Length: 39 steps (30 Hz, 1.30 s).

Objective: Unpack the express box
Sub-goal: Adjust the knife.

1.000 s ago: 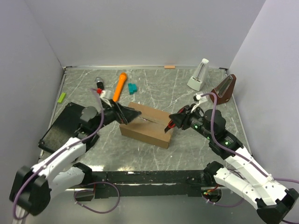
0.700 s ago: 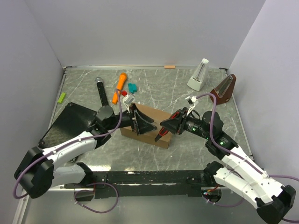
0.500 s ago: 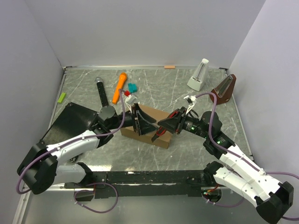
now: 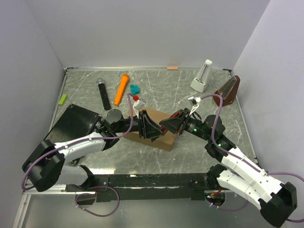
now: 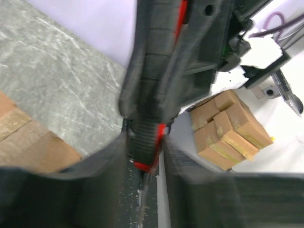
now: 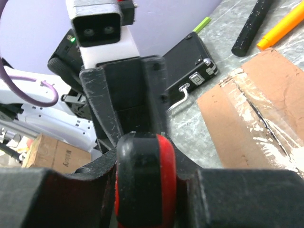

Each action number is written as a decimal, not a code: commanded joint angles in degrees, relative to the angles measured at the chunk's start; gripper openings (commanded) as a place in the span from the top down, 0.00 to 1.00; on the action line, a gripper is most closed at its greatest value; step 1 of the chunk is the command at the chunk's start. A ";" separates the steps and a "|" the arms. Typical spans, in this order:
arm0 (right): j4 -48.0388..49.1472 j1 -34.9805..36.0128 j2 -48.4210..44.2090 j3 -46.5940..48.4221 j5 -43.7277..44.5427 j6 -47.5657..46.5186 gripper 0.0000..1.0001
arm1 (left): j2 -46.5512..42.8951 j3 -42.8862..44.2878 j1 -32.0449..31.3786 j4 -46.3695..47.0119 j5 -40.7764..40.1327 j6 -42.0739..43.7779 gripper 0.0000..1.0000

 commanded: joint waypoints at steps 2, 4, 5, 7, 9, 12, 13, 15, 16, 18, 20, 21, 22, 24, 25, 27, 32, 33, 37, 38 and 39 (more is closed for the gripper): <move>5.46 0.42 -0.64 0.01 0.81 1.24 1.00 | -0.21 1.58 -0.22 5.17 2.15 0.30 0.79; 5.72 0.50 -0.72 -0.35 0.46 1.15 1.00 | -0.39 1.93 -0.22 4.56 2.32 0.65 0.98; 5.90 0.50 -0.64 -0.52 0.11 1.07 1.00 | -0.65 2.11 -0.22 4.12 2.59 1.17 0.99; 5.72 0.50 -0.63 -0.52 -0.42 1.06 1.00 | -1.00 2.02 -0.31 3.77 2.85 1.53 0.99; 5.90 0.50 -0.37 -0.61 -1.21 1.41 0.93 | -1.35 2.02 -0.22 3.41 3.20 1.88 0.99; 6.25 0.50 0.15 -0.61 -2.53 1.77 0.85 | -1.53 1.94 -0.22 3.85 4.08 1.79 0.99; 6.42 0.42 0.33 -0.70 -2.70 1.94 0.81 | -1.36 1.85 -0.31 4.37 4.34 1.62 0.99; 6.69 0.50 0.51 -0.70 -2.97 1.94 0.75 | -1.09 1.85 -0.22 5.34 5.22 1.09 0.99; 6.69 0.50 0.77 -0.79 -3.14 1.94 0.72 | -0.92 1.94 -0.22 5.69 5.66 0.74 0.99; 6.95 0.50 1.29 -0.52 -3.84 1.86 0.68 | -0.57 1.94 -0.22 7.18 6.54 -0.05 0.99; 7.48 0.50 1.91 -0.52 -4.63 2.03 0.65 | -0.22 1.94 -0.22 8.50 7.59 -0.84 0.99; 7.83 0.50 2.26 -0.52 -5.07 2.03 0.65 | 0.05 2.02 -0.22 8.94 7.95 -1.28 0.99; 8.35 0.50 2.70 -0.61 -6.21 2.03 0.65 | 0.57 2.11 -0.22 9.82 8.56 -1.81 0.99; 8.36 0.50 3.75 -0.26 -7.27 2.03 0.84 | 1.19 2.02 -0.31 11.75 9.53 -3.12 0.99; 7.84 0.59 4.19 -0.09 -7.28 2.03 1.00 | 1.54 2.02 -0.14 12.28 9.79 -3.74 0.99; 3.81 0.50 4.37 0.88 -5.35 1.77 1.00 | 1.72 2.20 -0.14 11.42 9.45 -3.66 0.99; -10.50 0.50 0.08 3.69 6.05 -3.23 1.00 | -1.26 5.18 0.48 -6.66 2.61 5.37 0.52; -13.84 0.42 -0.98 4.48 10.17 -4.72 1.00 | -2.40 5.88 0.83 -11.83 0.07 7.40 0.38; -27.11 0.42 -3.80 7.55 27.14 -8.77 1.00 | -8.81 4.14 3.37 -21.89 -14.42 13.12 0.12; -30.02 0.42 -3.63 8.43 31.96 -9.21 1.00 | -10.65 3.26 4.25 -23.38 -20.38 13.74 0.07; -33.53 0.33 -2.75 9.49 36.27 -9.04 1.00 | -12.33 2.82 5.39 -25.13 -24.35 14.61 0.06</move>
